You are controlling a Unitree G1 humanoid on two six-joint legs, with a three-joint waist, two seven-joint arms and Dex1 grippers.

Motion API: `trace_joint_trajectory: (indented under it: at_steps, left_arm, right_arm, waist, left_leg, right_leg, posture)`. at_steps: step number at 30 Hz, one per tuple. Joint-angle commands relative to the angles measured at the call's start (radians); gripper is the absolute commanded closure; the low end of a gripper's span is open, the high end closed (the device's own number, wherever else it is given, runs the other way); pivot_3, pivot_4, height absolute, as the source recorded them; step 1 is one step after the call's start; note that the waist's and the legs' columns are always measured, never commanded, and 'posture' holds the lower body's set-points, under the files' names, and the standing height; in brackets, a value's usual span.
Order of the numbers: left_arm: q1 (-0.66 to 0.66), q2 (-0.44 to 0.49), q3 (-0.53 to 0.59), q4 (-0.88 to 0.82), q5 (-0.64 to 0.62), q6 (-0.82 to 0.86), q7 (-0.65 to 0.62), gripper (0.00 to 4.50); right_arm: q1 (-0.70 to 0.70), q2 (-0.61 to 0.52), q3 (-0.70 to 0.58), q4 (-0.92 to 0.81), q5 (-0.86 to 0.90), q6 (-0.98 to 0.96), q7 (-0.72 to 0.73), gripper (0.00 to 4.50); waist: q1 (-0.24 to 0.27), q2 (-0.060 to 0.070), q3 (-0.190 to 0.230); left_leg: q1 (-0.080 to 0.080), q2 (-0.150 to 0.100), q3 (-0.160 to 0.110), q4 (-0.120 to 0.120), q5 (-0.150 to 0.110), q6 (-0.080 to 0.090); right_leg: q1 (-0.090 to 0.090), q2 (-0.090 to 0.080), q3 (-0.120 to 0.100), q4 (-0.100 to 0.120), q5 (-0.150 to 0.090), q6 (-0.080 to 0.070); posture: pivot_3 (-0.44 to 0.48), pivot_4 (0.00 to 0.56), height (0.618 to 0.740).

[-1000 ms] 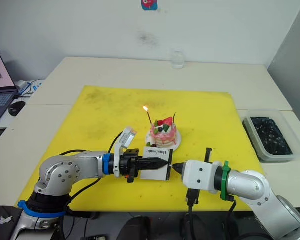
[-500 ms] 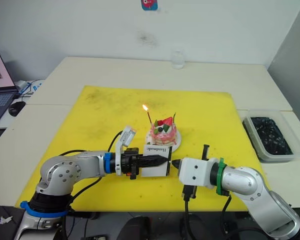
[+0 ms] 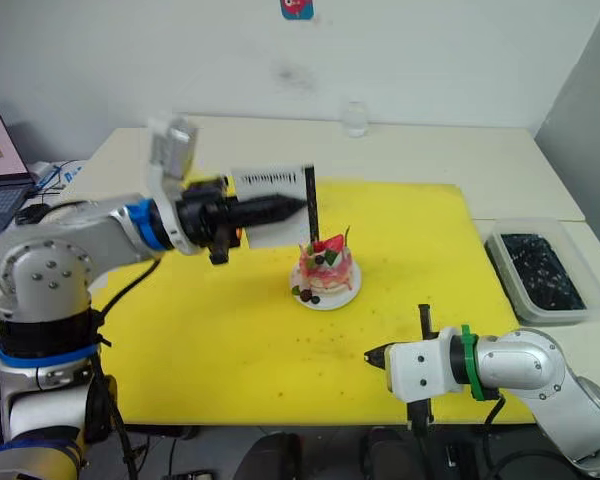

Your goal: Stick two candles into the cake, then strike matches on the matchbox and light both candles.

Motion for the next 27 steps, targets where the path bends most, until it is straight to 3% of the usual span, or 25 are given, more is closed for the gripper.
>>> trace_joint_trajectory:
  at_steps: [1,14,27]
  left_arm:
    - [0.065,0.013,0.006,-0.099,-0.036,0.011,0.014,4.5]
    - [0.237,0.062,-0.066,-0.199,0.008,-0.026,-0.041,4.5]
    - [0.303,0.074,-0.099,-0.249,0.002,-0.027,-0.066,4.5]
  right_arm:
    - [-0.004,0.026,-0.059,-0.049,0.036,0.059,-0.042,4.46]
    - [0.026,0.066,-0.166,-0.128,0.191,0.281,-0.103,4.46]
    - [0.043,0.075,-0.251,-0.179,0.372,0.47,-0.166,4.46]
  waist:
    - [0.0,0.0,0.0]
    - [0.002,0.0,0.0]
    - [0.002,0.0,0.0]
  left_leg:
    - [0.0,0.0,0.0,0.0,0.0,0.0]
    - [0.002,-0.001,0.001,0.001,0.0,0.0]
    - [0.001,-0.001,0.001,0.001,0.0,0.0]
  right_leg:
    - [0.0,-0.001,0.0,0.0,0.0,0.0]
    - [0.002,-0.003,0.001,0.0,0.001,0.0]
    - [0.001,-0.003,0.001,0.0,0.001,0.0]
  posture:
    - [0.0,0.15,0.74]
    - [0.0,0.15,0.74]
    - [0.0,0.15,0.74]
